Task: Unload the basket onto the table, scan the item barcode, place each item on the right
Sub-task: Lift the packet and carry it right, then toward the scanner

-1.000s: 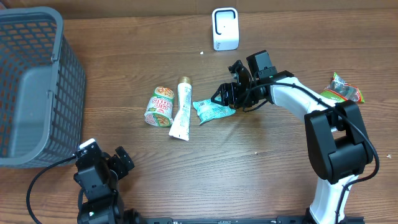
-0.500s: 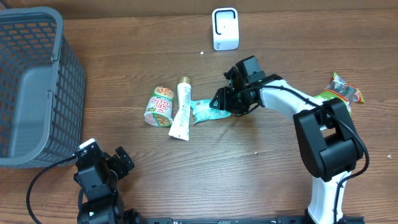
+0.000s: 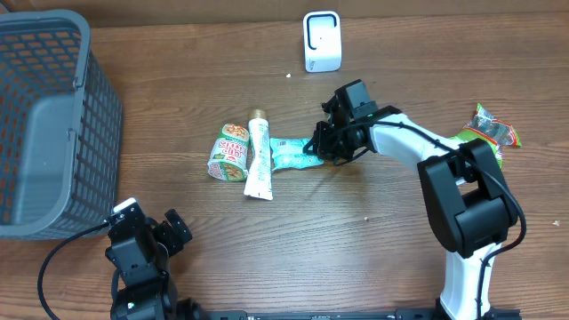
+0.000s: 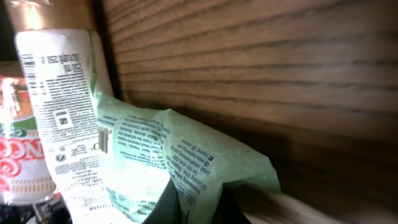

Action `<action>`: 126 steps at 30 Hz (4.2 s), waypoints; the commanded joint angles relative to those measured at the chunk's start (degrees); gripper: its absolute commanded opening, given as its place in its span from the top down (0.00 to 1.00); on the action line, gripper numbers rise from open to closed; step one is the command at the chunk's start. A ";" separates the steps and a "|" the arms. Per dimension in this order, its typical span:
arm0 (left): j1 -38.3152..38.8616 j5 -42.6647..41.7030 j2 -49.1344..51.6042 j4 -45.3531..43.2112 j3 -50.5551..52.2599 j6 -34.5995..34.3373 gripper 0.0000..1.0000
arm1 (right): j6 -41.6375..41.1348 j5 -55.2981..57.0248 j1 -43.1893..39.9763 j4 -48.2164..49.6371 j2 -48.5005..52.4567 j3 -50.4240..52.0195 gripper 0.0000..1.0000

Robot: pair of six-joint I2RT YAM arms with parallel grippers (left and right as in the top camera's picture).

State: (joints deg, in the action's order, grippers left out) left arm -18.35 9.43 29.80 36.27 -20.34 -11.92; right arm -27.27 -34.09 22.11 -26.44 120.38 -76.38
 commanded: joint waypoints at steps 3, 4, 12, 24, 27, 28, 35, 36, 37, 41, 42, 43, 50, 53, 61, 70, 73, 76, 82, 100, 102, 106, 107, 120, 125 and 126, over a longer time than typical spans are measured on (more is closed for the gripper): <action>0.37 -0.26 -0.17 -0.07 -1.05 -0.50 0.00 | 13.14 -12.94 -7.23 -1.20 -7.34 0.11 0.96; 0.37 -0.26 -0.17 -0.07 -1.05 -0.50 0.01 | 14.21 -14.25 -8.37 -1.90 -8.74 0.11 0.96; 0.37 -0.28 -0.17 -0.07 -1.05 -0.50 0.00 | 20.20 -19.34 -17.11 -10.01 -20.61 0.11 0.96; 0.37 -0.26 -0.17 -0.07 -1.05 -0.50 0.01 | 26.77 -10.49 -18.60 -15.06 -37.51 0.11 0.96; 0.37 -0.28 -0.17 -0.09 -1.05 -0.50 0.01 | 28.24 -8.72 -18.60 -16.15 -40.98 0.11 0.96; 0.37 -0.26 -0.17 -0.07 -1.05 -0.50 0.00 | 29.14 -7.65 -18.60 -16.83 -41.83 0.11 0.96; 0.37 -0.28 -0.17 -0.07 -1.05 -0.50 0.00 | 30.56 -3.89 -18.36 -21.11 -44.48 0.11 0.96; 0.37 -0.26 -0.17 -0.07 -1.05 -0.50 0.00 | 30.56 -3.87 -18.25 -21.40 -44.46 0.11 0.96; 0.37 -0.26 -0.17 -0.07 -1.05 -0.50 0.00 | 30.53 -3.72 -18.14 -21.59 -44.46 0.13 0.96; 0.37 -0.26 -0.17 -0.07 -1.05 -0.50 0.00 | 30.34 0.61 -16.63 -21.77 -44.48 0.13 0.96; 0.37 -0.26 -0.17 -0.07 -1.05 -0.50 0.00 | 30.29 1.84 -16.11 -21.79 -44.48 0.11 0.96; 0.37 -0.26 -0.17 -0.07 -1.05 -0.50 0.00 | 30.29 2.75 -15.47 -21.90 -44.48 0.11 0.96; 0.37 -0.26 -0.17 -0.07 -1.05 -0.48 0.00 | 30.16 1.57 -13.07 -22.12 -44.68 -1.27 0.96; 0.37 -0.28 -0.17 -0.07 -1.05 -0.50 0.00 | 30.14 0.02 -13.16 -22.12 -44.78 -3.89 0.96; 0.37 -0.26 -0.17 -0.07 -1.05 -0.50 0.00 | 30.34 -6.93 -13.18 -24.87 -44.92 -10.75 0.96; 0.37 -0.26 -0.17 -0.07 -1.05 -0.50 0.00 | 30.34 -7.17 -13.22 -29.31 -45.66 -14.78 0.96; 0.37 -0.26 -0.17 -0.07 -1.05 -0.50 0.00 | 30.32 -7.17 -13.22 -30.75 -45.64 -14.78 0.96; 0.37 -0.26 -0.17 -0.07 -1.05 -0.50 0.00 | 30.05 -7.19 -13.22 -31.32 -45.64 -14.78 0.96; 0.37 -0.26 -0.17 -0.07 -1.05 -0.50 0.00 | 25.22 -9.01 -13.57 -30.12 -45.64 -15.23 0.96; 0.37 -0.26 -0.17 -0.07 -1.05 -0.50 0.00 | 27.74 -14.78 -18.49 -35.41 -45.68 -15.89 0.96; 0.37 -0.28 -0.17 -0.07 -1.05 -0.50 0.00 | 27.71 -11.04 -18.49 -35.39 -45.53 -15.87 0.96; 0.37 -0.28 -0.17 -0.07 -1.05 -0.50 0.00 | 27.69 -1.57 -18.16 -35.39 -44.26 -15.80 0.96; 0.37 -0.26 -0.17 -0.07 -1.05 -0.48 0.00 | 27.69 0.83 -17.88 -35.32 -43.78 -15.72 0.96; 0.37 -0.26 -0.17 -0.07 -1.05 -0.50 0.00 | 25.75 23.63 -14.97 -20.81 -31.71 -14.95 0.96; 0.37 -0.28 -0.17 -0.07 -1.05 -0.50 0.00 | 36.76 28.20 -14.84 -9.62 -30.34 -14.95 0.96; 0.37 -0.26 -0.17 -0.07 -1.05 -0.50 0.00 | 39.87 30.25 -14.60 -7.37 -30.34 -14.95 0.96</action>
State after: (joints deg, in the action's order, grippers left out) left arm -18.35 9.43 29.80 36.27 -20.34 -11.94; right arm 2.87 -10.11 7.09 -38.04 90.94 -90.28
